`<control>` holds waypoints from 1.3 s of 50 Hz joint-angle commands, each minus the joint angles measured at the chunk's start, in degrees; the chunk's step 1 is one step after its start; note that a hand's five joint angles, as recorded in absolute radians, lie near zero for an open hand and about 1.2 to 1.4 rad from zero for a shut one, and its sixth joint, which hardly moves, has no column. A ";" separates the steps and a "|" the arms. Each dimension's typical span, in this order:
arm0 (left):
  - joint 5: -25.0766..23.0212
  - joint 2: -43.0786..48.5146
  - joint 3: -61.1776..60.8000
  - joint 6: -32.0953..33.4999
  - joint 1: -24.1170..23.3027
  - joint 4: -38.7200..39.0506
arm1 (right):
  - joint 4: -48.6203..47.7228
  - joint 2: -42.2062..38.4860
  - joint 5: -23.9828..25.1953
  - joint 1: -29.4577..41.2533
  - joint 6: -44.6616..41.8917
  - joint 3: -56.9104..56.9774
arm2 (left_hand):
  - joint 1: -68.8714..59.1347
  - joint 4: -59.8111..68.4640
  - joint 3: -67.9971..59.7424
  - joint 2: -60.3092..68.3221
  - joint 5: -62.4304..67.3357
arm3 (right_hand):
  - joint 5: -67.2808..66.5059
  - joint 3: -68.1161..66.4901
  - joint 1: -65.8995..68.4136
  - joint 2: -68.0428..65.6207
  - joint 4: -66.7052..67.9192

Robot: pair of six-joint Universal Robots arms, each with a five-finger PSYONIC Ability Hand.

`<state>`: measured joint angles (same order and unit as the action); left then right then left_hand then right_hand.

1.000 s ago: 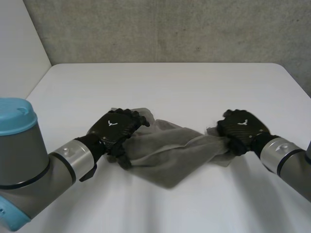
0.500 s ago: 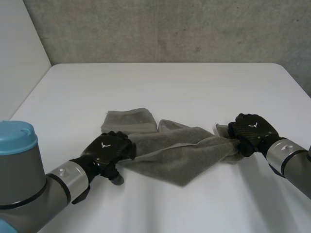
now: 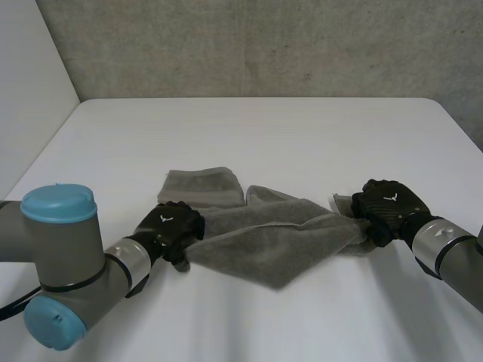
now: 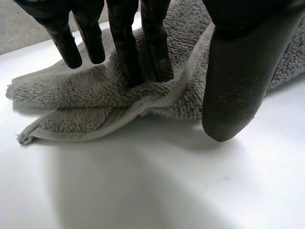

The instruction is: Fold the towel.

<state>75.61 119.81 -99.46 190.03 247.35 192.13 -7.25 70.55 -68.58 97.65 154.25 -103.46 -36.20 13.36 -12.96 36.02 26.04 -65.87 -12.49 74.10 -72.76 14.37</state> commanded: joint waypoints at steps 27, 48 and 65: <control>-8.98 -14.26 5.92 -0.09 9.37 -0.79 | 27.28 3.28 11.87 0.17 -10.36 13.43 | -43.80 -3.36 2.96 43.98 43.96 | -4.13 2.49 5.90 -7.24 -4.37; -2.92 -20.02 23.83 -2.02 6.21 13.76 | -13.31 10.66 -0.51 7.64 10.02 32.00 | -43.80 -3.36 2.96 43.98 43.96 | -4.13 2.49 5.90 -7.24 -4.37; -23.92 -26.74 -14.07 -1.85 15.44 19.08 | 8.19 13.12 9.25 -3.87 -6.84 -0.51 | -43.80 -3.36 2.96 43.98 43.96 | 0.81 2.49 0.96 -2.30 -4.37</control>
<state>56.87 91.62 -104.83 187.99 261.03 213.83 -7.36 84.74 -59.54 98.18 154.42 -98.29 -74.21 13.36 -12.96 76.96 66.19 -66.08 -12.49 74.08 -72.75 14.37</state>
